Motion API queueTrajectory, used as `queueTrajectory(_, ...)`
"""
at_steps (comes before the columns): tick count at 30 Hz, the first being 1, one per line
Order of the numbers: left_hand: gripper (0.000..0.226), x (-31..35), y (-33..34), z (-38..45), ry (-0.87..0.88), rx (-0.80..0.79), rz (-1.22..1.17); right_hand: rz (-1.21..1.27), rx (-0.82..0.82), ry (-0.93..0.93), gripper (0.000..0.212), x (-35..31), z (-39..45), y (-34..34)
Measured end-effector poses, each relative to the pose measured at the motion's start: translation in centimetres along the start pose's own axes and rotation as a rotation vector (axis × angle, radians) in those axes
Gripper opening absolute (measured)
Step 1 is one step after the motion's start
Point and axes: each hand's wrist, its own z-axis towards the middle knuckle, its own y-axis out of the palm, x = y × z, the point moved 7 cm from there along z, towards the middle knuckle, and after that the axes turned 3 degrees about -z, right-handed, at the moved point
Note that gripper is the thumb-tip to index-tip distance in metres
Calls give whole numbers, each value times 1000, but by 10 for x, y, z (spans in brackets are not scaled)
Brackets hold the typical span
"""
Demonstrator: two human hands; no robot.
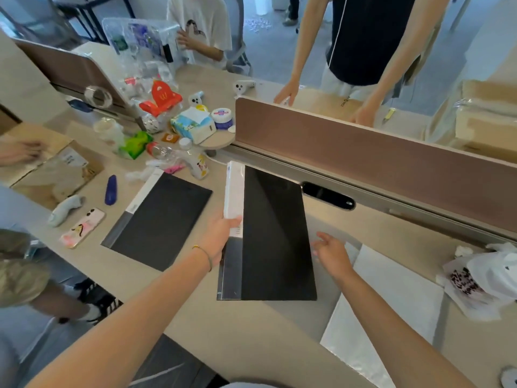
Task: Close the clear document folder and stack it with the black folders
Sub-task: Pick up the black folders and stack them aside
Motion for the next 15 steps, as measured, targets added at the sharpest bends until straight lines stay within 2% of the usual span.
queueTrajectory(1,26,3,-7,-1,25,-1,-7,60,-36,25,43,0,5,9)
queueTrajectory(4,38,6,-32,3,106,43,20,88,-64,-16,23,-15,2,32)
queueTrajectory(8,37,10,-76,18,164,99,103,68,14,-72,19,-40,-1,66)
queueTrajectory(11,48,20,-118,35,242,146,219,84,-17,-40,11,-49,8,106)
queueTrajectory(15,54,27,-177,67,255,239,355,146,-54,-6,28,-70,12,164)
